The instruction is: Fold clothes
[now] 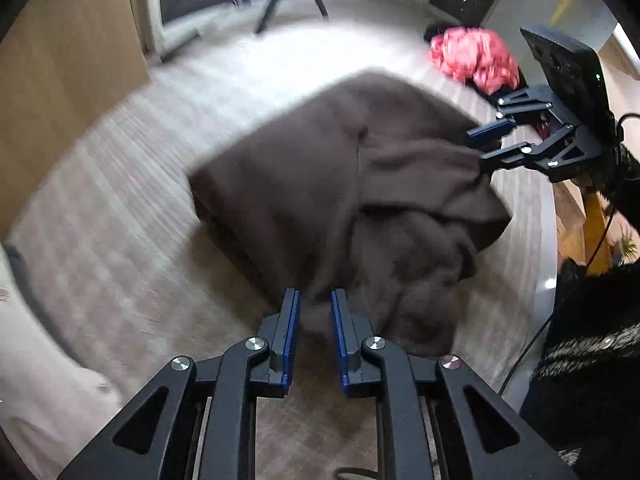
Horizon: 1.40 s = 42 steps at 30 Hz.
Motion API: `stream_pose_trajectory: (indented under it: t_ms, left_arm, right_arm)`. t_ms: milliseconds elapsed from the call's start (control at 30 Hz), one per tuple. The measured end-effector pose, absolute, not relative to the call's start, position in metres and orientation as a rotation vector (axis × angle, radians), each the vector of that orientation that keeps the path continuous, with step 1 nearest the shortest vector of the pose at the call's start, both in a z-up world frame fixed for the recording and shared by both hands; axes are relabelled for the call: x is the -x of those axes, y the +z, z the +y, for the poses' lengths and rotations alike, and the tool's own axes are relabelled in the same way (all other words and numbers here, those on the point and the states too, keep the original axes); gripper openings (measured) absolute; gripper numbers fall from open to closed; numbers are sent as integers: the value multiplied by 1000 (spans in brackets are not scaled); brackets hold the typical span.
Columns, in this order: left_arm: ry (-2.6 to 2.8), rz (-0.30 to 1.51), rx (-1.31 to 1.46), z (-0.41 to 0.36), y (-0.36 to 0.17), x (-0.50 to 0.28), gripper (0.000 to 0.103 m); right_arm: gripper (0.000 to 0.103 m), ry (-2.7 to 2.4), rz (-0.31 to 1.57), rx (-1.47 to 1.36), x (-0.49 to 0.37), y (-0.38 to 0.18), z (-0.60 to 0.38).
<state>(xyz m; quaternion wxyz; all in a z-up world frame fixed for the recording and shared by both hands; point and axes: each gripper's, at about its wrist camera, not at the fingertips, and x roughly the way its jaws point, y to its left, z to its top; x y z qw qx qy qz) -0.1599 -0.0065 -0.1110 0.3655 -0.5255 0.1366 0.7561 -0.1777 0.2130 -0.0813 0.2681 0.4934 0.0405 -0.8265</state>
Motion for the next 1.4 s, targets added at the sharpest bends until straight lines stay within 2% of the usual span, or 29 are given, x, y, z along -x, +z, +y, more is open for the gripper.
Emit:
stream_pose_trajectory:
  t_ms: [100, 233, 367, 467, 500, 533, 567, 600, 733, 900, 967, 1033, 1233, 1367, 1400]
  left_arm:
    - [1959, 331, 1268, 7, -86, 160, 17]
    - [1943, 362, 1246, 38, -97, 168, 17]
    - [1925, 364, 1288, 39, -137, 164, 20]
    - [1969, 275, 1328, 27, -134, 159, 20]
    - [1995, 207, 1343, 19, -127, 157, 21]
    - [2026, 147, 1355, 11, -120, 155, 24]
    - [2072, 106, 1361, 2, -115, 152, 33]
    - [2118, 63, 1366, -7, -111, 149, 41]
    - [2209, -180, 1402, -38, -108, 148, 44]
    - [2258, -160, 1460, -25, -131, 160, 43]
    - [2257, -165, 1531, -22, -148, 165, 43]
    - [2253, -257, 1560, -27, -154, 169, 44]
    - [2301, -211, 1565, -16, -147, 174, 44]
    - [2313, -282, 1524, -19, -136, 176, 45]
    - [2315, -281, 1525, -18, -136, 177, 47]
  right_arm:
    - [32, -2331, 83, -1271, 202, -74, 219]
    - [32, -2351, 54, -1315, 224, -101, 206]
    - [32, -2330, 277, -1401, 202, -140, 190]
    - [34, -2351, 45, -1407, 190, -119, 213]
    - [39, -2383, -34, -1407, 188, -114, 225]
    - [50, -2412, -114, -1406, 186, -109, 237]
    - [56, -2438, -178, -1408, 186, -106, 246]
    - [56, -2459, -206, -1418, 187, -107, 251]
    - [56, -2458, -331, -1473, 194, -120, 260]
    - [56, -2460, -190, -1513, 189, -138, 240]
    - [56, -2462, -215, -1511, 191, -137, 243]
    - [57, -2463, -227, -1520, 195, -136, 246]
    - [57, -2470, -209, -1510, 194, -128, 240]
    - [61, -2485, -270, -1462, 189, -121, 245]
    - [61, -2483, -266, -1488, 194, -127, 244]
